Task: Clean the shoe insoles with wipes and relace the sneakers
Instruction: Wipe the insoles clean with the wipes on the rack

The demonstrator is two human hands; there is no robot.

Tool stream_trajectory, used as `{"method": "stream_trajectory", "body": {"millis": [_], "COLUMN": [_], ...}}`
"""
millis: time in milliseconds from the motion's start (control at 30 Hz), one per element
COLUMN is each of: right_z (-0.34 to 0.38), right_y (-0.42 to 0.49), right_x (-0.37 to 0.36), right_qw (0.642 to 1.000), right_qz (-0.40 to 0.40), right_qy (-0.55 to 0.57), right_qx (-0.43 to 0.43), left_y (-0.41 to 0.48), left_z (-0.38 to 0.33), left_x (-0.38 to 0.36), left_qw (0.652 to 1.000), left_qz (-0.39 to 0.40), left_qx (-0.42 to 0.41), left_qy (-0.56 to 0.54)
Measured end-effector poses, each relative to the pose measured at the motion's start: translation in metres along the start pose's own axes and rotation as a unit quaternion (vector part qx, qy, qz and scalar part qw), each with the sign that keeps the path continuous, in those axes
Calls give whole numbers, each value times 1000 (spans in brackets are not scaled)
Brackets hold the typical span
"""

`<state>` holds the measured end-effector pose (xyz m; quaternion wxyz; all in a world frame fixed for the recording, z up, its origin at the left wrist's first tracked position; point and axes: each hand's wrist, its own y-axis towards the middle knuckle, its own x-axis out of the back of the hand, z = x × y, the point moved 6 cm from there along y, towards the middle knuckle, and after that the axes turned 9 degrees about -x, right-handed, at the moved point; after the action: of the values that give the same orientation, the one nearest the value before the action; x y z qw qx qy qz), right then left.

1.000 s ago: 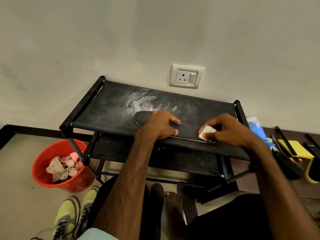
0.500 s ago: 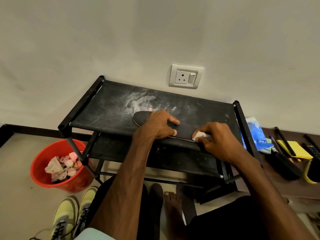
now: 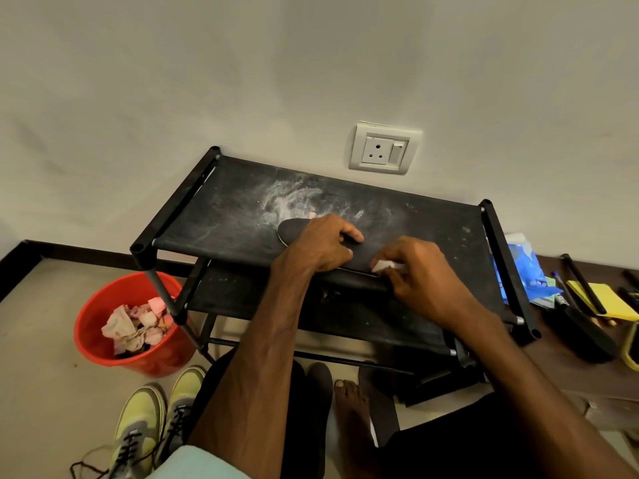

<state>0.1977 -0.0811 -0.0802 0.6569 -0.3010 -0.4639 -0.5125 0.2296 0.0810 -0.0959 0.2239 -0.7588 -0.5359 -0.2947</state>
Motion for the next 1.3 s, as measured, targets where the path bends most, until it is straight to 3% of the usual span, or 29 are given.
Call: {"method": "stream_trajectory", "body": {"millis": [267, 367, 500, 667, 867, 967, 1167, 1300], "right_z": [-3, -14, -20, -18, 5, 6, -11, 10], "right_y": [30, 40, 43, 43, 19, 24, 59, 36], "right_x": [6, 3, -4, -8, -11, -10, -10, -12], "right_qw": [992, 993, 991, 991, 997, 997, 995, 999], "right_qz": [84, 60, -39, -52, 49, 56, -17, 32], "right_qy": [88, 81, 77, 79, 58, 60, 55, 40], "right_qx": [-36, -67, -107, -94, 7, 13, -79, -4], "left_y": [-6, -6, -5, -8, -18, -18, -22, -21], "left_z": [-1, 1, -3, 3, 8, 9, 12, 16], "left_x": [5, 4, 4, 15, 22, 22, 24, 24], "left_qw": [999, 999, 999, 985, 977, 976, 979, 981], "left_qz": [-12, -5, -24, -60, -70, -68, -67, -64], "left_qx": [23, 33, 36, 93, 147, 155, 149, 138], "left_qy": [-20, -31, -15, 130, 137, 136, 120, 125]}}
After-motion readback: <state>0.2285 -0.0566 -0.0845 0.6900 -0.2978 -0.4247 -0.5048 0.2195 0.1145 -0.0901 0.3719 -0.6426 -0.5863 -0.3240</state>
